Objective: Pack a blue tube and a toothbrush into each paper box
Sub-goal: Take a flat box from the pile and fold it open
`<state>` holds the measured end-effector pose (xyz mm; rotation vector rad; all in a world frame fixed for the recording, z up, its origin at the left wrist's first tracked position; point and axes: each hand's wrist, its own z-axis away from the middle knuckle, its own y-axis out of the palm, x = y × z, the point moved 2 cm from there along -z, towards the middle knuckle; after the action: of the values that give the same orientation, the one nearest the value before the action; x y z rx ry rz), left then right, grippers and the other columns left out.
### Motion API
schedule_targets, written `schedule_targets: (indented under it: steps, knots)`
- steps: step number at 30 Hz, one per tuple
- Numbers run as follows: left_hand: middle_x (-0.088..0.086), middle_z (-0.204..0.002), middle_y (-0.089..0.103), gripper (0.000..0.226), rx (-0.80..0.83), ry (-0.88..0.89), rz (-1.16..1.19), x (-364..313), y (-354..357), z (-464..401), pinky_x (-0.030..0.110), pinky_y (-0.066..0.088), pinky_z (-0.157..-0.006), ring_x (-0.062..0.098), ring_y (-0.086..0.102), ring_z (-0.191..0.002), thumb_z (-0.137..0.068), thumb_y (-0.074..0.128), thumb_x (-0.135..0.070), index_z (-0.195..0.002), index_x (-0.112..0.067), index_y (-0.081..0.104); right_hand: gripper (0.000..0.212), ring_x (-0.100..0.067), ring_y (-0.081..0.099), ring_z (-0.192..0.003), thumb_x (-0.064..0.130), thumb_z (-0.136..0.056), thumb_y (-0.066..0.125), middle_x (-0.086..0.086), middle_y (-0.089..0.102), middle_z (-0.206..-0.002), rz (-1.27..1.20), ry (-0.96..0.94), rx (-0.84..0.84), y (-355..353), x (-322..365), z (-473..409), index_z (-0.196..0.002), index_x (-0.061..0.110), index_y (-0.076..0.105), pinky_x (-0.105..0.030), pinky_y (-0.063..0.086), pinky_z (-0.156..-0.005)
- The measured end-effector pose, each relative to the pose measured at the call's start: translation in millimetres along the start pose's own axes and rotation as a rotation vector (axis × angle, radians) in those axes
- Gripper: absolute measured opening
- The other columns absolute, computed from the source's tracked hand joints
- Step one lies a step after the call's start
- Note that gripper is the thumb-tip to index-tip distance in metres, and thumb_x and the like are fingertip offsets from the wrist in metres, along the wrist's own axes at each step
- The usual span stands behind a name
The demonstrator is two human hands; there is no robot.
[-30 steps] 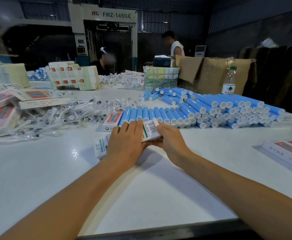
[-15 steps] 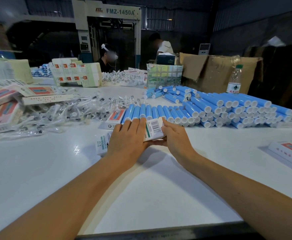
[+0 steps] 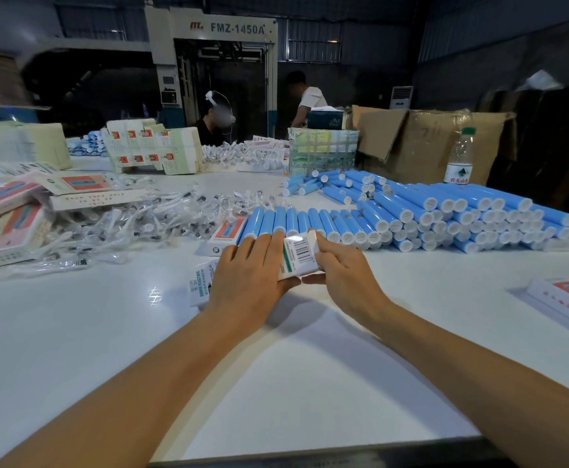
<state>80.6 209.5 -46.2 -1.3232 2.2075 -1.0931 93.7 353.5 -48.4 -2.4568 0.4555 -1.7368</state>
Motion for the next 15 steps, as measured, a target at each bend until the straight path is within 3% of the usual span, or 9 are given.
schedule_targets:
  steps: [3,6,8,12,15]
  knots:
    - [0.016,-0.093,0.067,0.067,-0.044,0.018,-0.006,1.0,-0.8,0.1,0.041,0.052,-0.063,0.034,0.064,-0.078,-0.064,0.081,-0.042,-0.111,0.003,0.063,0.032,-0.009,0.062,-0.077,0.013,-0.097,0.040,0.013,0.066,-0.080,0.058,0.023,-0.045,-2.2,3.0,-1.0,-0.090,0.002,0.070,-0.030,0.058,-0.071]
    - [0.016,-0.094,0.067,0.067,-0.065,0.032,-0.022,-0.8,-0.3,0.9,0.040,0.051,-0.064,0.034,0.064,-0.079,-0.067,0.079,-0.044,-0.111,0.003,0.063,0.040,-0.002,0.058,-0.057,0.013,-0.094,0.048,0.003,0.069,-0.069,-0.042,0.053,-0.128,-6.9,6.2,-2.9,-0.061,0.014,0.071,-0.017,0.046,-0.051]
    - [0.017,-0.095,0.067,0.066,-0.083,0.046,-0.031,-0.8,0.5,1.1,0.041,0.051,-0.065,0.035,0.065,-0.080,-0.069,0.077,-0.045,-0.112,0.003,0.063,0.048,0.002,0.056,-0.050,0.010,-0.093,0.050,0.005,0.069,-0.065,-0.120,0.069,-0.124,-8.6,8.1,-2.5,-0.051,0.023,0.071,-0.014,0.040,-0.046]
    - [0.017,-0.095,0.067,0.067,-0.079,0.045,-0.058,-2.1,0.4,1.7,0.042,0.052,-0.064,0.035,0.064,-0.080,-0.068,0.076,-0.046,-0.112,0.003,0.063,0.036,-0.005,0.057,-0.056,0.012,-0.094,0.050,0.003,0.070,-0.071,-0.063,0.050,-0.135,-8.4,8.8,-2.1,-0.067,0.022,0.072,-0.015,0.041,-0.048]
    - [0.017,-0.092,0.066,0.068,-0.077,0.043,-0.051,-1.6,1.3,0.2,0.041,0.051,-0.062,0.034,0.064,-0.078,-0.065,0.080,-0.045,-0.110,0.003,0.063,0.032,-0.009,0.057,-0.067,0.015,-0.095,0.047,-0.008,0.065,-0.087,-0.018,0.069,-0.123,-4.6,6.3,-3.1,-0.073,0.024,0.067,-0.015,0.044,-0.052]
